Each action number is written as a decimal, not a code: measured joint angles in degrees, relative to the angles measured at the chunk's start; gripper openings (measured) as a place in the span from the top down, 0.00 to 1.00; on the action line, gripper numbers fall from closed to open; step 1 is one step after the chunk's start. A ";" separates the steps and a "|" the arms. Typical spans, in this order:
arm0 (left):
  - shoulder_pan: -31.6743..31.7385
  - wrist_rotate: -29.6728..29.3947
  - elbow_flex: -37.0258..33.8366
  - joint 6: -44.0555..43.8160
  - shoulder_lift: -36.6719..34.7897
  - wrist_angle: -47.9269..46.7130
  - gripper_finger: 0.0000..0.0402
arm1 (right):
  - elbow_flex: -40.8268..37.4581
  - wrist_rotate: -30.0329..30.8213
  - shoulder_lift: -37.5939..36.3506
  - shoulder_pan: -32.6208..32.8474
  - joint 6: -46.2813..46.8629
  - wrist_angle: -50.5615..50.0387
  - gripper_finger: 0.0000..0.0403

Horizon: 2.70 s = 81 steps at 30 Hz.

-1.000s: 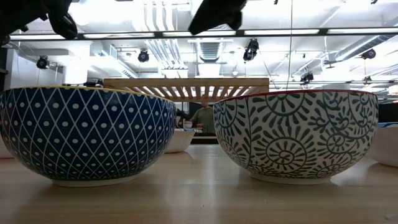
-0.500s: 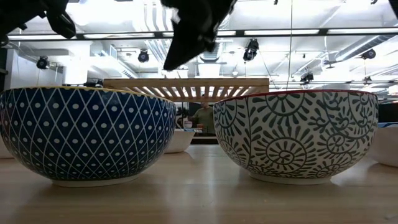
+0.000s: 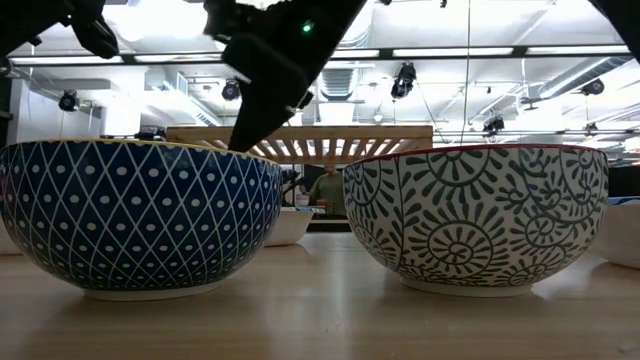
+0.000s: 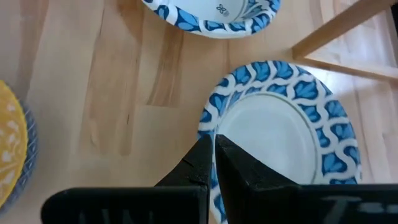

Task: Place and stack bowls onto a shelf
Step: Put the white patterned bowl on the shelf

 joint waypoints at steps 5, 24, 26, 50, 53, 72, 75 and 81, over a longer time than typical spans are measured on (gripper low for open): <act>0.02 -0.11 0.00 2.38 -0.41 0.05 0.81 | 6.35 -0.16 5.03 -0.35 2.92 -0.72 0.97; 0.01 -0.15 0.00 5.80 -0.50 0.20 0.81 | 24.79 -1.56 12.87 -1.40 9.03 -19.10 0.53; 0.02 -0.17 0.00 6.08 -0.50 0.20 0.81 | 24.74 -1.57 12.93 -1.38 9.07 -19.17 0.52; 0.02 -3.15 0.00 8.76 -0.48 0.15 0.81 | 20.59 -1.51 13.72 -2.39 14.41 -16.82 0.40; 0.02 -3.15 0.00 8.76 -0.48 0.15 0.81 | 20.52 -1.55 14.92 -2.52 13.92 -16.62 0.40; 0.02 -3.15 0.00 8.76 -0.50 0.15 0.81 | 20.48 -1.52 17.06 -3.41 13.46 -15.00 0.65; 0.02 -3.15 0.00 8.75 -0.50 0.20 0.81 | 20.48 -1.53 17.06 -3.44 13.39 -15.00 0.74; 0.02 -3.15 0.00 8.75 -0.50 0.24 0.81 | 20.48 -1.46 17.06 -3.37 12.67 -15.00 0.91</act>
